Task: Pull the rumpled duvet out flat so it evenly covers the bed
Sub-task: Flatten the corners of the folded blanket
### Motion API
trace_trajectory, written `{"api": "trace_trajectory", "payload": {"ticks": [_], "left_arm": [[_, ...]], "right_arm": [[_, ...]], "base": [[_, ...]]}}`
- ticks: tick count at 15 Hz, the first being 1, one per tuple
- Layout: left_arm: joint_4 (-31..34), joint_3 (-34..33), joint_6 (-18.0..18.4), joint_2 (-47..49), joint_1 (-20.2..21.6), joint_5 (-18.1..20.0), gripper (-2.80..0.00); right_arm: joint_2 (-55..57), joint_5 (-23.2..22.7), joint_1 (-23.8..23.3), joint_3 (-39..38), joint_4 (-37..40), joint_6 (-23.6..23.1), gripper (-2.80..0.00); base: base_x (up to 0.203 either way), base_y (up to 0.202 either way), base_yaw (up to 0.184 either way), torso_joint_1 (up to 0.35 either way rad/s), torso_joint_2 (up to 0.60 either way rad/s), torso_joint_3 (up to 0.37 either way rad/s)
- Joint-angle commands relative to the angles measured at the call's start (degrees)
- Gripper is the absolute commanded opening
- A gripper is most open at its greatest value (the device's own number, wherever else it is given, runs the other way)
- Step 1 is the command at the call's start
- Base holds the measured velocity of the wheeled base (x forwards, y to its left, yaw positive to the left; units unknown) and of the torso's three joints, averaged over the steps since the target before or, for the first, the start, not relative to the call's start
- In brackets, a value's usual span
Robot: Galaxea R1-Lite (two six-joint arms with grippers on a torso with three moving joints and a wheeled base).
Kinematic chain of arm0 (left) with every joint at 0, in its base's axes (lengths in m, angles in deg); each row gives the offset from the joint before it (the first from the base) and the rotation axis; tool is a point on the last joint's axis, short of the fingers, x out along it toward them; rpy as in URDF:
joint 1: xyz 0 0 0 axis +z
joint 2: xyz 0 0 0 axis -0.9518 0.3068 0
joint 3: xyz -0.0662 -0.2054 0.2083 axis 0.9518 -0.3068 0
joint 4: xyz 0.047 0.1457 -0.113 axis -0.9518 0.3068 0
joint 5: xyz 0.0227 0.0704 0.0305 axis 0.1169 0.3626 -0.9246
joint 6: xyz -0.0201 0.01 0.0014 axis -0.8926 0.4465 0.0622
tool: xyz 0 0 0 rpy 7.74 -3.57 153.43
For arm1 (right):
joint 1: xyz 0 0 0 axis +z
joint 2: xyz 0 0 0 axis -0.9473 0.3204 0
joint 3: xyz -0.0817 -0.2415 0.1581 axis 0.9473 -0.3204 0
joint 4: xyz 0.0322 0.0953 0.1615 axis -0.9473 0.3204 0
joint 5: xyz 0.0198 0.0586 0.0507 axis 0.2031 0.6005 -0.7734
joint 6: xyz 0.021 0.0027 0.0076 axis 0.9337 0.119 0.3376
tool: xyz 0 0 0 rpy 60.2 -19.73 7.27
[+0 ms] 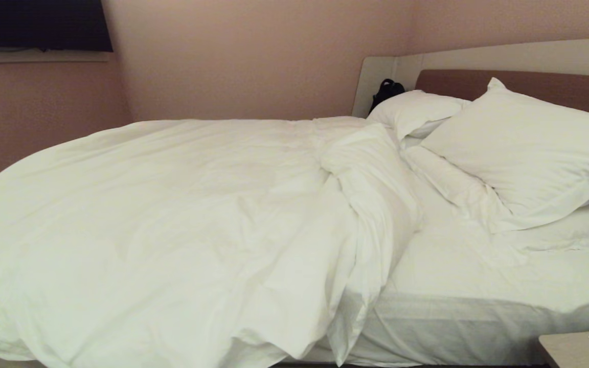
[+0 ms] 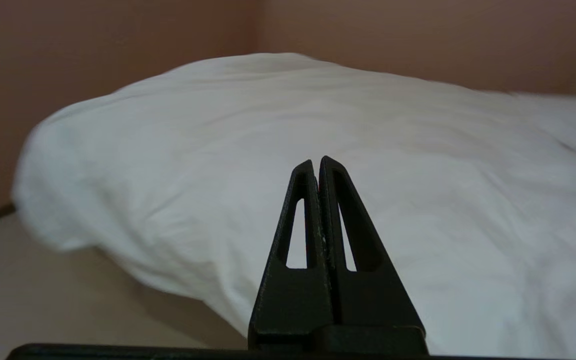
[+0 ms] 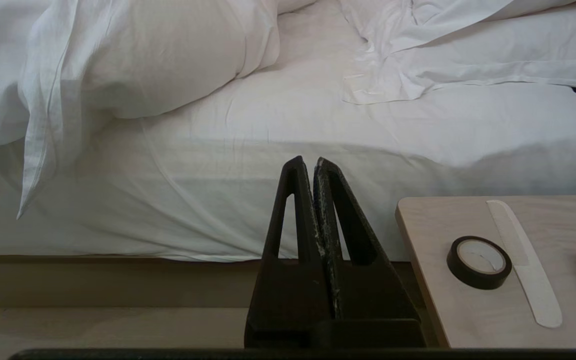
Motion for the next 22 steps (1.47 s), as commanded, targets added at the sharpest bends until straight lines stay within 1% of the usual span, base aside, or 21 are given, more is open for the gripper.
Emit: {"api": "trace_trajectory", "payload": {"ticks": [1,2,3,4,5,6,9,14,16,22], "left_arm": [[1.12,-3.79,3.03,-6.65,-0.10,7.27,-2.80],[1.91,-6.02,4.78,-7.28,-0.12,8.85,-2.80],[2.16,-7.70,5.32,-7.28,-0.13,10.62,-2.80],[2.21,-9.43,5.47,-7.28,-0.13,13.32,-2.80],[2.28,-11.00,5.52,-7.28,-0.13,14.96,-2.80],[2.56,-12.17,5.56,-7.28,-0.13,15.53,-2.80],[3.04,-13.97,5.53,-7.28,-0.13,16.43,-2.80],[2.75,-14.99,5.33,-7.28,-0.13,18.13,-2.80],[3.63,-15.69,5.70,-7.28,-0.13,18.97,-2.80],[3.46,-15.69,5.18,-7.36,-0.14,19.14,-2.80]], "right_arm": [[0.00,0.02,0.02,0.00,-0.02,-0.02,-2.80],[0.00,0.02,0.02,0.00,-0.02,-0.02,-2.80],[0.00,0.02,0.02,0.00,-0.02,-0.02,-2.80],[0.00,0.02,0.02,0.00,-0.02,-0.02,-2.80],[0.00,0.02,0.02,0.00,-0.02,-0.02,-2.80],[0.00,-0.06,0.02,0.00,-0.02,-0.02,-2.80],[0.00,0.02,0.02,0.00,-0.02,-0.02,-2.80],[0.00,0.02,0.02,0.00,-0.02,-0.02,-2.80],[0.00,0.02,0.03,0.00,-0.02,-0.02,-2.80],[0.00,0.02,0.02,0.00,-0.02,-0.02,-2.80]], "base": [[0.000,0.000,0.000,0.000,0.00,0.000],[0.000,0.000,0.000,0.000,0.00,0.000],[0.000,0.000,0.000,0.000,0.00,0.000],[0.000,0.000,0.000,0.000,0.00,0.000],[0.000,0.000,0.000,0.000,0.00,0.000],[0.000,0.000,0.000,0.000,0.00,0.000],[0.000,0.000,0.000,0.000,0.00,0.000],[0.000,0.000,0.000,0.000,0.00,0.000],[0.000,0.000,0.000,0.000,0.00,0.000],[0.000,0.000,0.000,0.000,0.00,0.000]]}}
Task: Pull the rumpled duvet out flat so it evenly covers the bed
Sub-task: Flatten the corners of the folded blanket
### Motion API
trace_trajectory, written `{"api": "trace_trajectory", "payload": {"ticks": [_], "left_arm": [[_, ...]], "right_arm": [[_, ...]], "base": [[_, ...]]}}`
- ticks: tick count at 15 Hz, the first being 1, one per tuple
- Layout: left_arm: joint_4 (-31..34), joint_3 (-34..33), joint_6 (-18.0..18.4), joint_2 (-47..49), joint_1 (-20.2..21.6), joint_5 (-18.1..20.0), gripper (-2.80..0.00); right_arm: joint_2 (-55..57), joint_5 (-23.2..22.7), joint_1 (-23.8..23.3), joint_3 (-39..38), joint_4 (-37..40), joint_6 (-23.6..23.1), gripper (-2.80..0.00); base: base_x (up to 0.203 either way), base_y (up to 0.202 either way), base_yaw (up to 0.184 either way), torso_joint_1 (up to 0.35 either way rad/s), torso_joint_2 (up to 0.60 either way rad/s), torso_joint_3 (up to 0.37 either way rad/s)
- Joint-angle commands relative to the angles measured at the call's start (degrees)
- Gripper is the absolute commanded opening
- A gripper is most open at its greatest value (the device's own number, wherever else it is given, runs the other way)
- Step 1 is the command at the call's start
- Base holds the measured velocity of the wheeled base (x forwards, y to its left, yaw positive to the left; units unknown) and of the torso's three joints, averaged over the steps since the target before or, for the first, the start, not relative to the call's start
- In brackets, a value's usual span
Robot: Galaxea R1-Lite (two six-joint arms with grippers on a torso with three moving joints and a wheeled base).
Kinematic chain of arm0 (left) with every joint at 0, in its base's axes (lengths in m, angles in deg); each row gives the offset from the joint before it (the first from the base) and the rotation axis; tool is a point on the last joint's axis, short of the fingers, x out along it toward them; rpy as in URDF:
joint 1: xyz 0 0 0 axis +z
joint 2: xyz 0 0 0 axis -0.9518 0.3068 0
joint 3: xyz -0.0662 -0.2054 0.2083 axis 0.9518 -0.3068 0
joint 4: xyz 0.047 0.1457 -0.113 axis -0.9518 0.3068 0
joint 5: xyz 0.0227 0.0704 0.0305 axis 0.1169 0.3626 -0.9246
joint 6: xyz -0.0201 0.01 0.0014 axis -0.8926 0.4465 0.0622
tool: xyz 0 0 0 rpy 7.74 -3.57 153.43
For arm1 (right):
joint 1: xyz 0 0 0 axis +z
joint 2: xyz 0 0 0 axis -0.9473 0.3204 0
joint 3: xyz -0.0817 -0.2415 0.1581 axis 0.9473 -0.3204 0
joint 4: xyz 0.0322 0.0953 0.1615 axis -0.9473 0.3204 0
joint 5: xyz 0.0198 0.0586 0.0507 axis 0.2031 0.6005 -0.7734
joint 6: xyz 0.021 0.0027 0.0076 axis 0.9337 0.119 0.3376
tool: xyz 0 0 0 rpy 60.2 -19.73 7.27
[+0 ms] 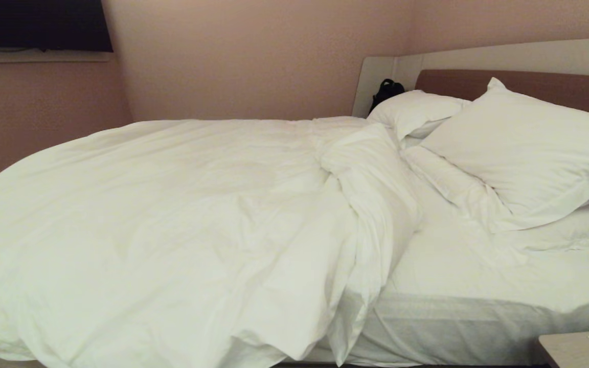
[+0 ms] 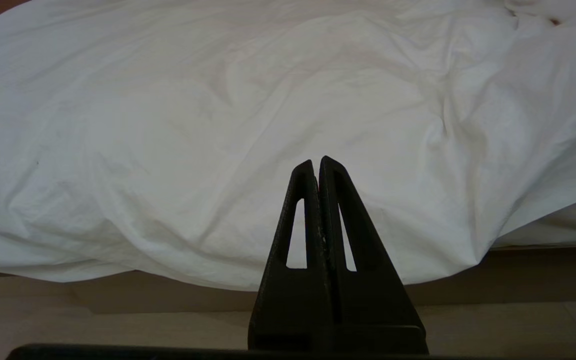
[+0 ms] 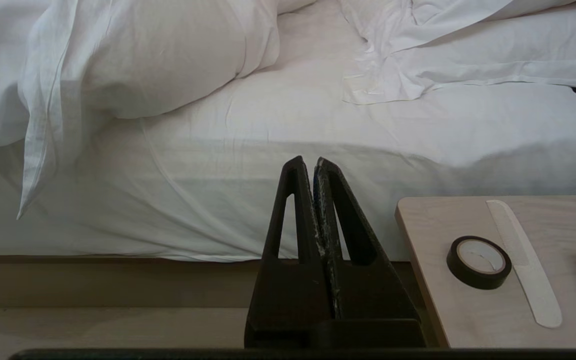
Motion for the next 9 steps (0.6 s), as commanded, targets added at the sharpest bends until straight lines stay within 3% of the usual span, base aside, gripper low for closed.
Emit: {"api": "trace_trajectory", "payload": {"ticks": [1,9], "left_arm": [[0.00,0.00,0.03,-0.02,0.00,0.00,-2.80],[0.00,0.00,0.03,-0.02,-0.01,0.00,-2.80]], "right_arm": [[0.00,-0.01,0.01,0.00,-0.02,-0.01,-2.80],[0.00,-0.01,0.01,0.00,-0.02,-0.01,-2.80]], "base": [[0.000,0.000,0.000,0.000,0.00,0.000],[0.000,0.000,0.000,0.000,0.00,0.000]]}}
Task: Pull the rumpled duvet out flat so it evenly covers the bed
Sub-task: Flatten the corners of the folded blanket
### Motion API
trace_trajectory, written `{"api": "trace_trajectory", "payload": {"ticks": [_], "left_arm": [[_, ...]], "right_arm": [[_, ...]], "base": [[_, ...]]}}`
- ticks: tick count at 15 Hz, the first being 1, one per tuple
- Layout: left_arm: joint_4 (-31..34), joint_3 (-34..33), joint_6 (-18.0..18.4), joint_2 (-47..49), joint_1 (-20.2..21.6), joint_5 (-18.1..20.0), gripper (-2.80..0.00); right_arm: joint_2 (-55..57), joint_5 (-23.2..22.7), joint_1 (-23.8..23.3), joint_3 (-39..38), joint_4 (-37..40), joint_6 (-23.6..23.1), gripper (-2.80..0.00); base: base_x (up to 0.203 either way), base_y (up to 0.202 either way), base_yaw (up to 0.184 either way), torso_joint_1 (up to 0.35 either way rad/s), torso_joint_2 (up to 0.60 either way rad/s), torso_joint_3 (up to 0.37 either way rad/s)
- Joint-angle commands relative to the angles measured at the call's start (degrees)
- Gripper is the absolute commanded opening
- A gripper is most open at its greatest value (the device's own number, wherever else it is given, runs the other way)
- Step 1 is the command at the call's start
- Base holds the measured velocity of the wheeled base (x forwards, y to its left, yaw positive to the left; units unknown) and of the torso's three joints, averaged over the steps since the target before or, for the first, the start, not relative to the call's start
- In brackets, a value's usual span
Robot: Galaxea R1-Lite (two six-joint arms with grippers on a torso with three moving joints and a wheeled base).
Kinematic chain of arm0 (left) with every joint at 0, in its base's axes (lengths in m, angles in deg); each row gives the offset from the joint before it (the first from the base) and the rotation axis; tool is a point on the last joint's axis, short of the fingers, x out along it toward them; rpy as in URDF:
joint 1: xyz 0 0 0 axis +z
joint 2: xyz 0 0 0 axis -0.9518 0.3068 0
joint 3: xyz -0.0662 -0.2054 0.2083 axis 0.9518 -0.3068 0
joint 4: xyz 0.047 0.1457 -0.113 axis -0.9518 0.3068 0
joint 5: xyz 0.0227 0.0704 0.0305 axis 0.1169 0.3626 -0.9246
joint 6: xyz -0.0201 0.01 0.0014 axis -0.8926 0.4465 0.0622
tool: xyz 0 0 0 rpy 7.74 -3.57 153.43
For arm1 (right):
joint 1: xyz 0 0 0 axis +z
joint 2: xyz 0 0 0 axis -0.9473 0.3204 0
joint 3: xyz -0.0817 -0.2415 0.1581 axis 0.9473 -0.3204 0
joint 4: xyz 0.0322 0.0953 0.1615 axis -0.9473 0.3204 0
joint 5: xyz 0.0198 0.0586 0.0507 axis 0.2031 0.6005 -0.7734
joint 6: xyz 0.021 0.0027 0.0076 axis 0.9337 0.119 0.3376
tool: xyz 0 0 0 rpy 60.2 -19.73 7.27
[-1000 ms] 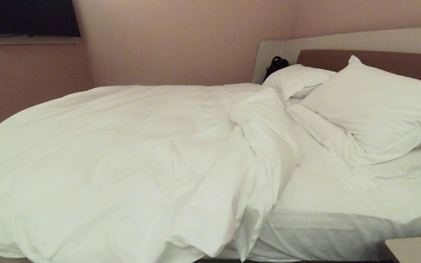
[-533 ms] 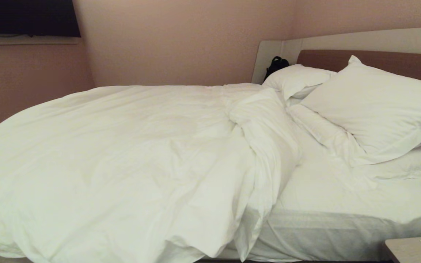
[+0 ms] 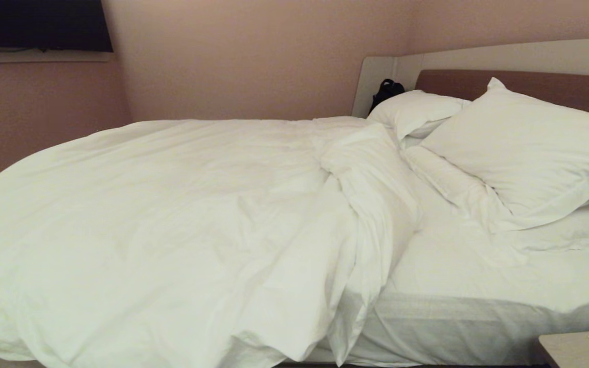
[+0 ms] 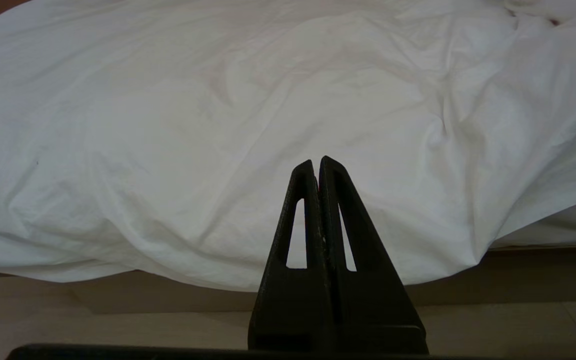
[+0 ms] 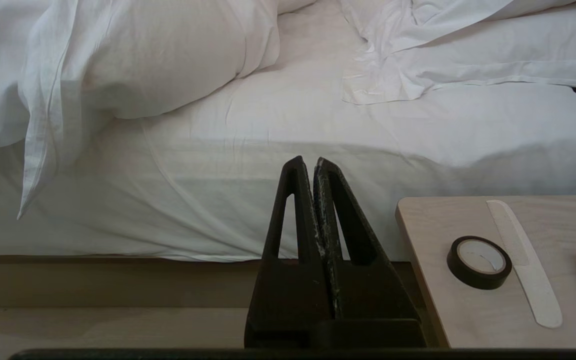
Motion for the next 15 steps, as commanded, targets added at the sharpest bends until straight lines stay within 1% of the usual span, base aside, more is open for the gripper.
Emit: {"api": "trace_trajectory", "payload": {"ticks": [1,9,12,14,15], "left_arm": [[0.00,0.00,0.06,0.04,0.09,0.02,-2.80],[0.00,0.00,-0.02,-0.02,0.01,0.02,-2.80],[0.00,0.00,0.06,-0.01,0.03,0.02,-2.80],[0.00,0.00,-0.03,-0.02,0.01,0.02,-2.80],[0.00,0.00,0.06,-0.02,0.02,0.02,-2.80]], "right_arm": [[0.00,-0.06,-0.01,0.00,-0.02,-0.17,-2.80],[0.00,-0.06,-0.01,0.00,-0.04,-0.22,-2.80],[0.15,0.33,-0.01,0.11,-0.07,-1.15,-2.80],[0.23,-0.26,-0.01,2.87,0.82,-3.48,-2.80],[0.78,-0.77,-0.01,6.58,2.69,-3.81,-2.80]], "base": [[0.000,0.000,0.000,0.000,0.00,0.000],[0.000,0.000,0.000,0.000,0.00,0.000],[0.000,0.000,0.000,0.000,0.00,0.000],[0.000,0.000,0.000,0.000,0.00,0.000],[0.000,0.000,0.000,0.000,0.00,0.000]]}}
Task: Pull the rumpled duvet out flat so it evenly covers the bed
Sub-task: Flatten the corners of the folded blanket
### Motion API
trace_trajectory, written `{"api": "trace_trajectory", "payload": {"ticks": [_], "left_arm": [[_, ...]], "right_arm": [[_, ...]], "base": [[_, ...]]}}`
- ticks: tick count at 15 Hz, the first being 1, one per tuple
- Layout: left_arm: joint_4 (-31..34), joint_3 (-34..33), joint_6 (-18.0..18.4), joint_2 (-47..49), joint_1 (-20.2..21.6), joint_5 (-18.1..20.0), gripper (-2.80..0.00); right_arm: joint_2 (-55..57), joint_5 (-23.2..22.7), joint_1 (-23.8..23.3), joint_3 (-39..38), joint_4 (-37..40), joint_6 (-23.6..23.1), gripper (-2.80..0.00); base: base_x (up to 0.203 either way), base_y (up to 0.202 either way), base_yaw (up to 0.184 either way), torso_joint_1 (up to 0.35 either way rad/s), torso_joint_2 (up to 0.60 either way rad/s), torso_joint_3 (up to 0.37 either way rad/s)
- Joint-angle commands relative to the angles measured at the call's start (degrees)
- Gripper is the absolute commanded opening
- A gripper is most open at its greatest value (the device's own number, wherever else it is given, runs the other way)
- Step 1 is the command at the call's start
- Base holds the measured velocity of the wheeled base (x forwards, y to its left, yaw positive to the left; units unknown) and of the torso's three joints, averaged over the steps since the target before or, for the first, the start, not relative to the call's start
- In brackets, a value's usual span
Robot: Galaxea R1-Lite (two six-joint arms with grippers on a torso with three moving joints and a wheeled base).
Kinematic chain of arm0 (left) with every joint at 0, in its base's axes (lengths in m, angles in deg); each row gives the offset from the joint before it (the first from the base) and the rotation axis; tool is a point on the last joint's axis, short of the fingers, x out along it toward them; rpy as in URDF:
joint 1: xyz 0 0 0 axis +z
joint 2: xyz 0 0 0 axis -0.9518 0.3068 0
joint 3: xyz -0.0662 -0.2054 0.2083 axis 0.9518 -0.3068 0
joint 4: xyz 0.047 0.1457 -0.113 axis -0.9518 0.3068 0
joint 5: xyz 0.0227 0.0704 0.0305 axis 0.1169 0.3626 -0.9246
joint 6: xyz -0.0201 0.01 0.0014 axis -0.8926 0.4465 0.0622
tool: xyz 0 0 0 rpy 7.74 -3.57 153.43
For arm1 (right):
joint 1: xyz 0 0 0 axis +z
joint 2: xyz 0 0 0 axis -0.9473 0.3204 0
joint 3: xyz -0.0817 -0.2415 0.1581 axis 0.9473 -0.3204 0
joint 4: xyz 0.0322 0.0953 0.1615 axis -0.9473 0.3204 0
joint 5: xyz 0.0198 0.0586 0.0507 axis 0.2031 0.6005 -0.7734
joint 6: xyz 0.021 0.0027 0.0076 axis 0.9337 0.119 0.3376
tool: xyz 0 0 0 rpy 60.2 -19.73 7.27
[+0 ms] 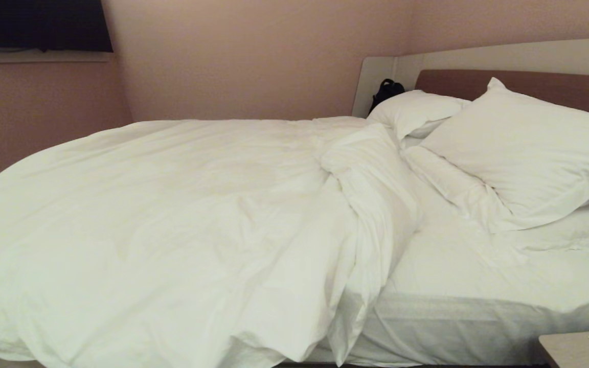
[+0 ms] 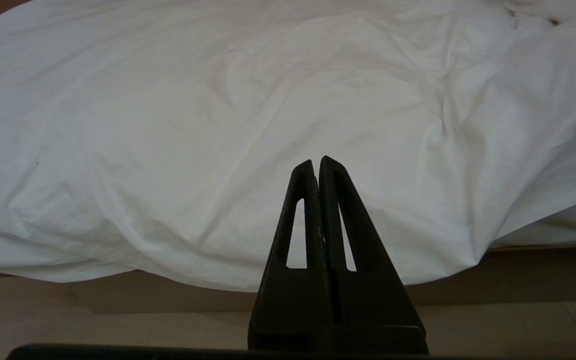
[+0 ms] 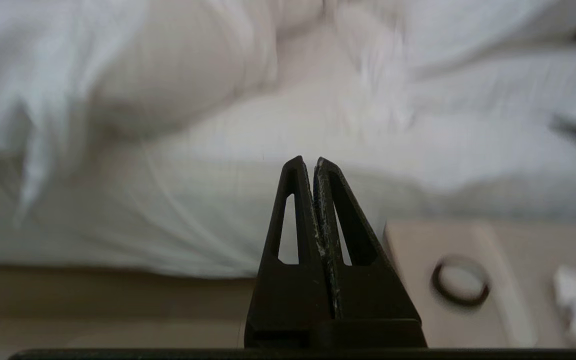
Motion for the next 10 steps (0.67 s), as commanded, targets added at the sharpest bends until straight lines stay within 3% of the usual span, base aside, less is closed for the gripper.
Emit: {"api": "trace_trajectory", "payload": {"ticks": [1,5,10], "left_arm": [[0.00,0.00,0.01,0.05,0.01,0.00,-2.80],[0.00,0.00,0.00,-0.02,0.01,0.00,-2.80],[0.00,0.00,-0.04,-0.02,0.01,0.00,-2.80]], "right_arm": [[1.72,-1.27,0.02,6.02,3.92,-0.97,-2.80],[16.85,-4.27,0.13,16.76,6.72,-0.47,-2.80],[45.50,-5.69,0.40,24.71,-4.67,4.13,-2.80]], "base": [[0.000,0.000,0.000,0.000,0.00,0.000],[0.000,0.000,0.000,0.000,0.00,0.000],[0.000,0.000,0.000,0.000,0.00,0.000]]}}
